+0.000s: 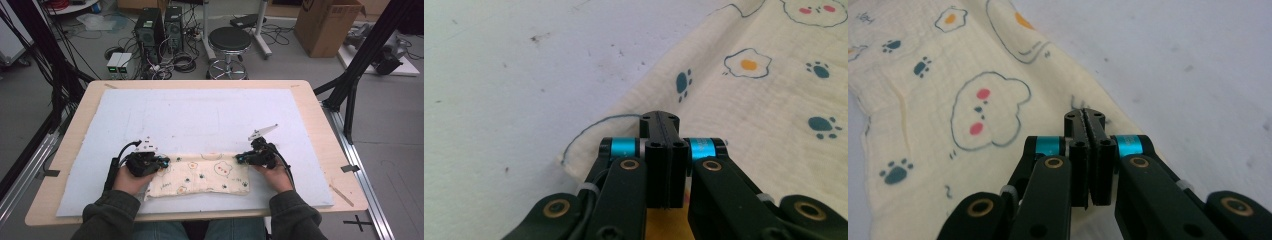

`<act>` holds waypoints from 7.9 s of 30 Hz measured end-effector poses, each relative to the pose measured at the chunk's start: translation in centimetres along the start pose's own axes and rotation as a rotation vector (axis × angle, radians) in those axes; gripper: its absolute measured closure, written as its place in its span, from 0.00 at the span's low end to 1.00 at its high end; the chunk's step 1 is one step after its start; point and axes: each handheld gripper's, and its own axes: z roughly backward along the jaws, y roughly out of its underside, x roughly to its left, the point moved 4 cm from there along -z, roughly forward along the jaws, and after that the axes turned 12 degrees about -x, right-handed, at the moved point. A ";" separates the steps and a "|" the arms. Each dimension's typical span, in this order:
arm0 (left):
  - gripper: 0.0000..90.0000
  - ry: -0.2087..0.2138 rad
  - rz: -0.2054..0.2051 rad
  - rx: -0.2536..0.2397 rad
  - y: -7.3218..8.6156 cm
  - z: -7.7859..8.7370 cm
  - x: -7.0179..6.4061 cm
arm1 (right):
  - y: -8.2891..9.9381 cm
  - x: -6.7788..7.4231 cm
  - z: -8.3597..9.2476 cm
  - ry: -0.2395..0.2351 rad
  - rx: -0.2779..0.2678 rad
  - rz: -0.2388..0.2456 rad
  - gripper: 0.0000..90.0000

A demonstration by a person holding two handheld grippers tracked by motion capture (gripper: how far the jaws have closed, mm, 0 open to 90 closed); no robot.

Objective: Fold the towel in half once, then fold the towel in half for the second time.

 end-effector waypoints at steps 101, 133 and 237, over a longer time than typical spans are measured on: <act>0.42 -0.024 0.082 -0.188 -2.4 3.5 1.9 | -2.1 0.7 2.1 0.047 -0.192 0.045 0.42; 0.61 -0.062 0.104 -0.081 -1.0 1.2 3.5 | -0.6 -2.1 1.5 0.072 -0.103 -0.035 0.60; 0.94 -0.081 0.200 -0.120 -3.5 1.0 5.9 | -4.4 -3.6 0.8 0.013 -0.080 -0.017 0.95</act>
